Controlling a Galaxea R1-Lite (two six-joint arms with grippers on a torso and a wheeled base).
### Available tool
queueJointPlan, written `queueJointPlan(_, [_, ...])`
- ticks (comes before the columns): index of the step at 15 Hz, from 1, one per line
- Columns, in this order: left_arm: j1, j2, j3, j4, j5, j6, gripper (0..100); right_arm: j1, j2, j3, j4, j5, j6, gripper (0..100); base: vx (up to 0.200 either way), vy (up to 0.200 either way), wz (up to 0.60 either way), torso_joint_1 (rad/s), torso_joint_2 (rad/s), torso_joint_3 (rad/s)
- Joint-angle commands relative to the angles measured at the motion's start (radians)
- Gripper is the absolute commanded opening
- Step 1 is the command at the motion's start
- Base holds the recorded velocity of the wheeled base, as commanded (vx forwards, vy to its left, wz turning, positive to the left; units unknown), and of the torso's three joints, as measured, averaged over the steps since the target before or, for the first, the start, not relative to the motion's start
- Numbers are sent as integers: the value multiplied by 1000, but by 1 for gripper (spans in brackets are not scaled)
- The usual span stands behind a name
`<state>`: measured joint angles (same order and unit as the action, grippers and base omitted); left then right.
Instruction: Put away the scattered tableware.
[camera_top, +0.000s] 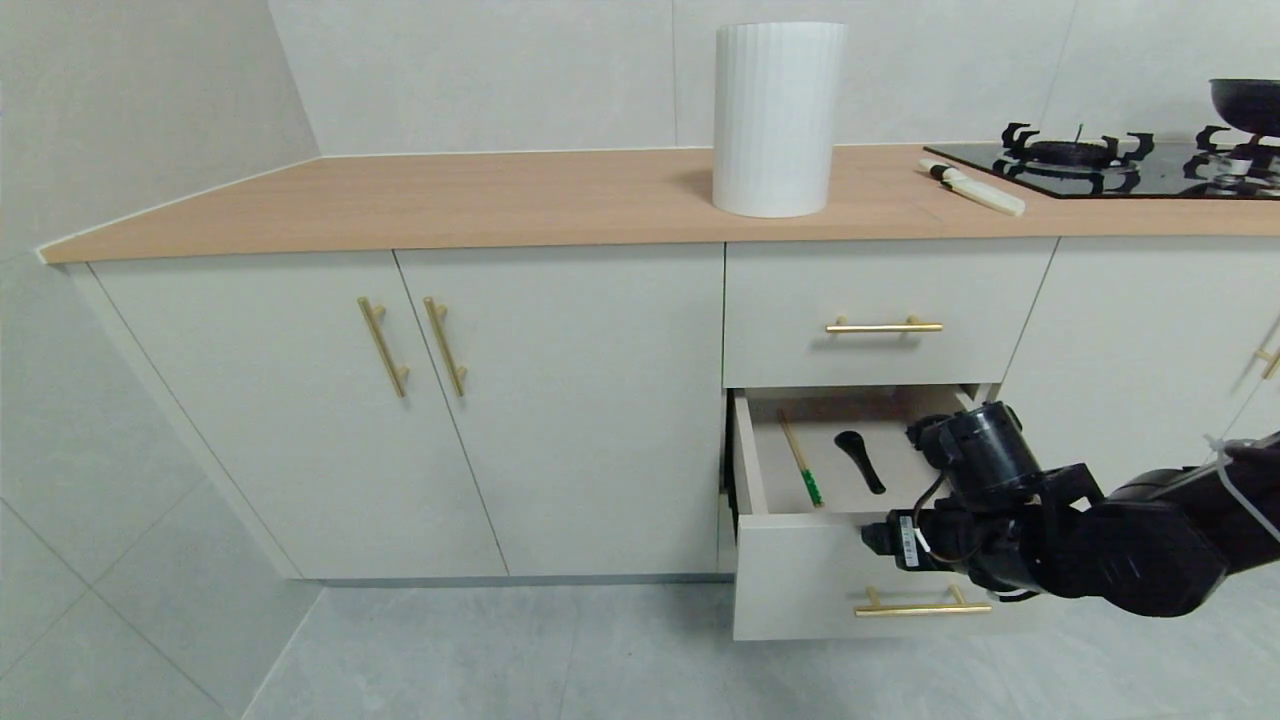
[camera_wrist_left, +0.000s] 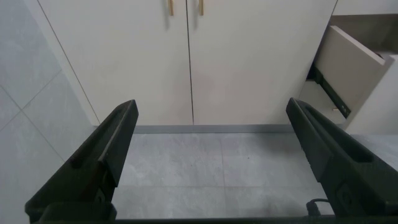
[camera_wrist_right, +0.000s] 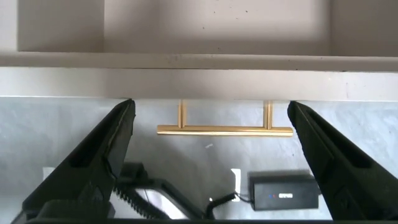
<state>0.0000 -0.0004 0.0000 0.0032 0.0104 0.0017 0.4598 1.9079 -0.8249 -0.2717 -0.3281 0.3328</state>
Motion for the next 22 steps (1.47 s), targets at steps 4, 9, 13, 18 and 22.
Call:
queueJointPlan(4, [0, 0, 0, 0, 0, 0, 100, -27, 85, -105, 2, 1, -1, 100, 0, 0, 0, 0, 0, 0])
queueJointPlan(9, [0, 0, 0, 0, 0, 0, 100, -53, 149, -194, 2, 1, -6, 100, 0, 0, 0, 0, 0, 0])
queueJointPlan(13, [0, 0, 0, 0, 0, 0, 100, -87, 180, -269, 2, 4, -49, 100, 0, 0, 0, 0, 0, 0])
queueJointPlan(18, [0, 0, 0, 0, 0, 0, 100, -102, 293, -416, 2, 7, -72, 100, 0, 0, 0, 0, 0, 0])
queueJointPlan(22, [0, 0, 0, 0, 0, 0, 100, -124, 355, -520, 6, 7, -72, 100, 0, 0, 0, 0, 0, 0])
